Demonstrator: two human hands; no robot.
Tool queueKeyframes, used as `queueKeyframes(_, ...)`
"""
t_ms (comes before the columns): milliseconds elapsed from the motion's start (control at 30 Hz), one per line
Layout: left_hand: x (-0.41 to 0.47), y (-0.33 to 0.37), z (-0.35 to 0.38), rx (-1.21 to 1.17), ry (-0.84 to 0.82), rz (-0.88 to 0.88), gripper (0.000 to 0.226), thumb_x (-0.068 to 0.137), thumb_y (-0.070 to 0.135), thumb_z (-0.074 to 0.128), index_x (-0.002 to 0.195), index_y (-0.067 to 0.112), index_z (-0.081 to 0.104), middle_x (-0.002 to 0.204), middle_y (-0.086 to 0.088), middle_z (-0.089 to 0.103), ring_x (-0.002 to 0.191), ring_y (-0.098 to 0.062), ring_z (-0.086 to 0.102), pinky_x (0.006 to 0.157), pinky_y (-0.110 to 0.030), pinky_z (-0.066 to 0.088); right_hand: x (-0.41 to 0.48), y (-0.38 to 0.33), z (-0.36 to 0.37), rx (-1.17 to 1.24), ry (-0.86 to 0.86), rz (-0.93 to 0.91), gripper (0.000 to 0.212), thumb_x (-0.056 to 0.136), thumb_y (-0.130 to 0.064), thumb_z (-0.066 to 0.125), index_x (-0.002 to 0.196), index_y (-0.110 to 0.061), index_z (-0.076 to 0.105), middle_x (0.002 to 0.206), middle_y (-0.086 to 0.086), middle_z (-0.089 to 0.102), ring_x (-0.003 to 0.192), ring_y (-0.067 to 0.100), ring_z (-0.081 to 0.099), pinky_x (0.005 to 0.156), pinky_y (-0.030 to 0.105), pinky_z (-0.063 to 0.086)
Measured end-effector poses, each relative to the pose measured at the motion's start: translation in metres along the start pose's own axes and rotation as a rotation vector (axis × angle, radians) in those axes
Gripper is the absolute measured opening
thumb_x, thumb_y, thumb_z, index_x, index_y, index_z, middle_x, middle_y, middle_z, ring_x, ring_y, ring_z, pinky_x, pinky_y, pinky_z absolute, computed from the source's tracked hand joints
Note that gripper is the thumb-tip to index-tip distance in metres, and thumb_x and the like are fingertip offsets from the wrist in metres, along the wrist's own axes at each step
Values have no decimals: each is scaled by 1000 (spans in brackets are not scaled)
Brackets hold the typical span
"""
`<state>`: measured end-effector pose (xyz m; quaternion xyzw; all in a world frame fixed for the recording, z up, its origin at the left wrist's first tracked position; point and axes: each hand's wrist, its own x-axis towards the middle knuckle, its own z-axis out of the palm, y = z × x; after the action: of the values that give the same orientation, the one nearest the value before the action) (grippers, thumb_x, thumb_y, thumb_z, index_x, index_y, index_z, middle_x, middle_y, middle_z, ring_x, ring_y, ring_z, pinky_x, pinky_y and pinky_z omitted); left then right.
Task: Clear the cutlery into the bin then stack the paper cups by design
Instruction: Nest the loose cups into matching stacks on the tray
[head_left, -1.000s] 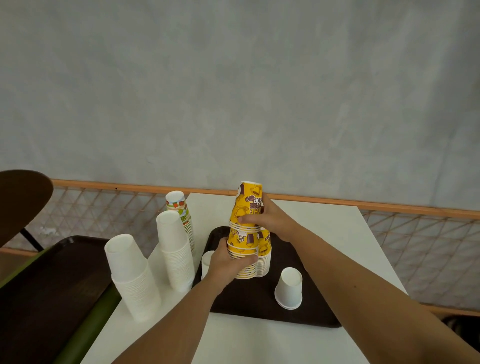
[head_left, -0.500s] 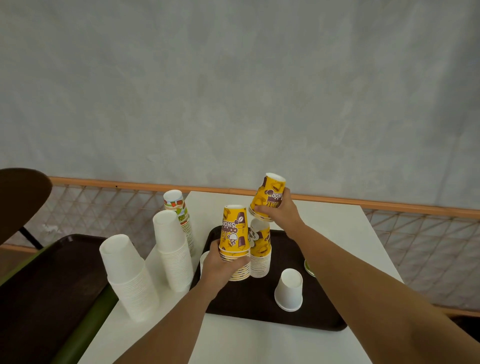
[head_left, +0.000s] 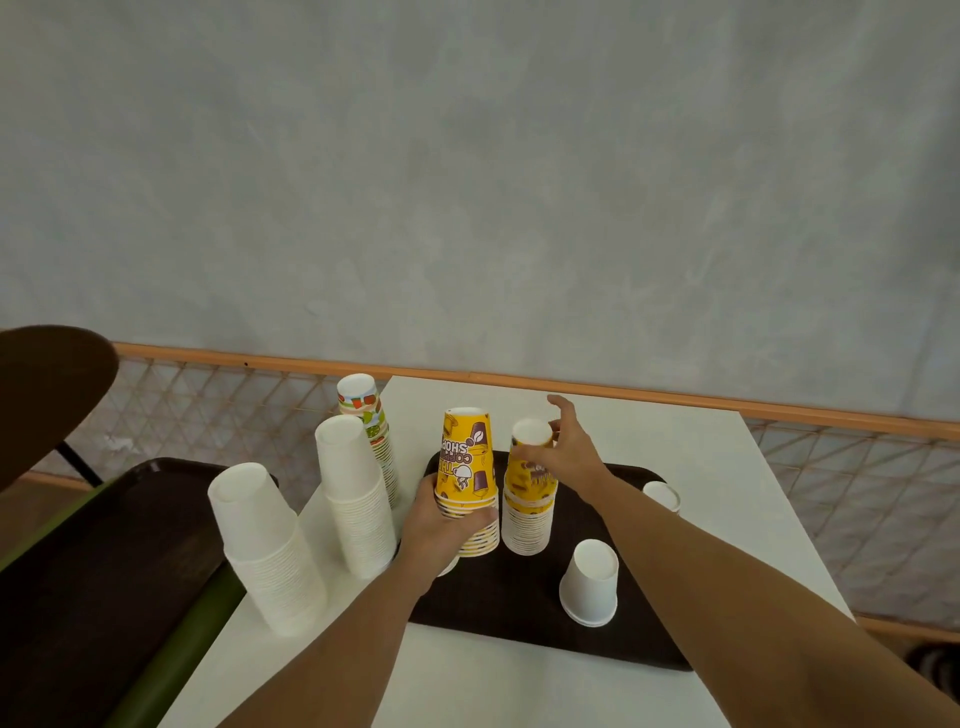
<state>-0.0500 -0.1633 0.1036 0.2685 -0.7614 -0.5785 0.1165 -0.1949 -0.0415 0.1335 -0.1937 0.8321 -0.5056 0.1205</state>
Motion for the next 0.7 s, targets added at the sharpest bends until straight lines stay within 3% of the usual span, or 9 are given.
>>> queueKeyframes(100, 2, 0, 1, -11, -6, 4, 79, 71, 23, 80, 136, 17, 37, 130, -2, 54, 116, -20, 54, 96, -34, 45, -1, -7, -3, -40, 11, -28, 90, 76, -26, 77, 145, -21, 20, 143, 13, 38, 131, 29, 40, 99, 39, 43)
queueKeyframes(367, 5, 5, 7, -3, -21, 3, 78, 71, 28, 80, 136, 18, 36, 129, -2, 55, 116, -20, 54, 97, -36, 46, -11, -31, -7, 67, 44, -161, 63, 87, -30, 64, 140, -20, 33, 134, 9, 49, 124, 23, 46, 95, 25, 36)
queueKeyframes(600, 3, 10, 8, -43, -19, 39, 77, 71, 28, 79, 136, 19, 37, 127, -1, 55, 111, -17, 55, 92, -32, 47, -21, -42, 2, 33, -250, -73, 80, 79, -38, 71, 144, -24, 26, 133, 7, 51, 115, 24, 56, 88, 31, 48)
queueKeyframes(700, 3, 14, 9, -67, -35, 66, 77, 72, 29, 79, 136, 19, 37, 126, 0, 56, 105, -13, 55, 88, -28, 47, -24, -41, 6, -13, -333, -44, 75, 79, -36, 72, 141, -22, 33, 129, 7, 54, 109, 21, 57, 89, 32, 48)
